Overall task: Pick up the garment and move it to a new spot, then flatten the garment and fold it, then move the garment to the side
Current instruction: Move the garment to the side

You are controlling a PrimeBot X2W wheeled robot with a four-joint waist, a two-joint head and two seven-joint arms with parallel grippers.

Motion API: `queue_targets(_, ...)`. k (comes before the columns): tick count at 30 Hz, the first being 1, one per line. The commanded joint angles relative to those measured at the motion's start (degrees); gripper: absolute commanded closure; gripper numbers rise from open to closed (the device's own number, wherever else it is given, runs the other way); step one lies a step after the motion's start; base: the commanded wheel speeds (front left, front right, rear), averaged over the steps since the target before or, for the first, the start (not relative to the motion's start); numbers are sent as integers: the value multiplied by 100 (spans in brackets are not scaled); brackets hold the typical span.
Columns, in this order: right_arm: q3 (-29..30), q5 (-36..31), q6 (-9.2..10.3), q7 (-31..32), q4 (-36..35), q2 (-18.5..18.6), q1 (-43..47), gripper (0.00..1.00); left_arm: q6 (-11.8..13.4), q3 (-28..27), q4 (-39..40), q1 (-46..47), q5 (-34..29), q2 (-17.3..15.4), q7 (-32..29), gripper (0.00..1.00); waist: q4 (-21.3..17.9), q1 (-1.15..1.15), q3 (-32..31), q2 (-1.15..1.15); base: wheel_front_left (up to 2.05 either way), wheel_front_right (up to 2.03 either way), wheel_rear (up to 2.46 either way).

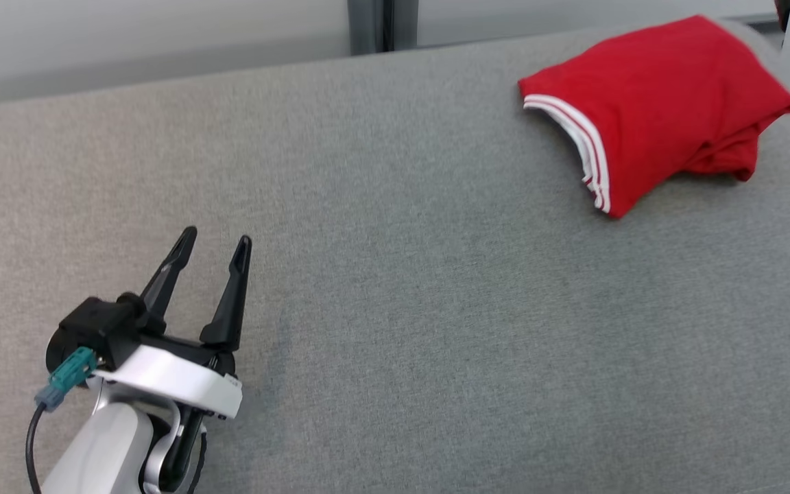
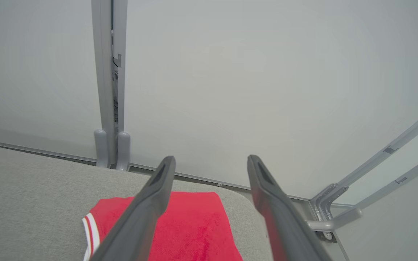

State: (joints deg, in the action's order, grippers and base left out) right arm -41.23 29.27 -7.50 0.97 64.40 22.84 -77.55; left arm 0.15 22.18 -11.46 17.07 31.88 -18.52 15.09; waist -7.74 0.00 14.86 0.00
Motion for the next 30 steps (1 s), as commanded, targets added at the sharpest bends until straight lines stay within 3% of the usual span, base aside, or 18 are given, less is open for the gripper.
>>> queue_targets(1,-17,192,0,-65,-186,64,206,0,29,-78,11,-129,29,14,15,0,-74,0,-365,0,0,0,0)
queue_targets(9,-9,964,0,-551,-1486,664,1310,0,84,-405,90,-694,-16,105,13,0,-4,0,-983,0,0,0,0)
queue_targets(16,675,1368,0,-1170,-2476,1099,2967,0,95,-685,151,-1136,-69,195,12,0,157,0,-1374,0,0,0,0)
queue_targets(20,1216,1311,-1,-1432,-2961,1003,3985,0,150,-862,226,-1371,-116,227,11,0,198,0,-1501,0,0,0,0)
queue_targets(30,2651,680,-1,-1612,-4350,83,6136,0,148,-1274,438,-1667,-325,355,12,0,440,0,-1549,0,0,0,0)
